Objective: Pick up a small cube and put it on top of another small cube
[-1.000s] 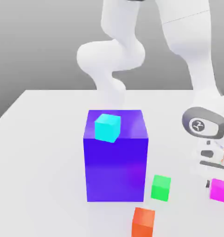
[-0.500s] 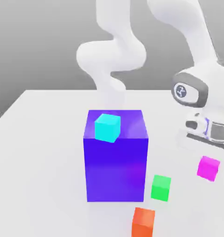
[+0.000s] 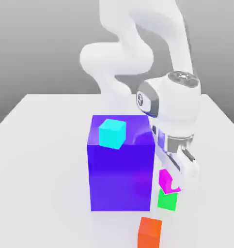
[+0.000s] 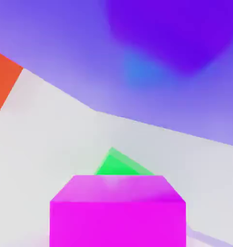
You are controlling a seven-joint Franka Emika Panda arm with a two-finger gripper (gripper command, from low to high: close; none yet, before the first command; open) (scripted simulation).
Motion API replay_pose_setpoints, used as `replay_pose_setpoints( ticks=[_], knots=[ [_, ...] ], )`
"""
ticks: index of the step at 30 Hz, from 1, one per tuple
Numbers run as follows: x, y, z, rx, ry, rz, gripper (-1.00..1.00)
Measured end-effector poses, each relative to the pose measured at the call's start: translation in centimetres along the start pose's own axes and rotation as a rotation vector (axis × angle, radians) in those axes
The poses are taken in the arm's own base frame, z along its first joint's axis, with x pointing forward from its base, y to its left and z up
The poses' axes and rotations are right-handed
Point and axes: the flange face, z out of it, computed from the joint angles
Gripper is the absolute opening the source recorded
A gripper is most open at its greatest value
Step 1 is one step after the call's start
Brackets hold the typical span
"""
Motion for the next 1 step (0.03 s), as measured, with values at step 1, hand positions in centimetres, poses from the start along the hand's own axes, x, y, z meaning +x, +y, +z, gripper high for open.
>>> replay_pose_setpoints(
  ticks=[1],
  knots=[
    [0.0,0.0,0.0,0.0,0.0,0.0,1.0]
  ],
)
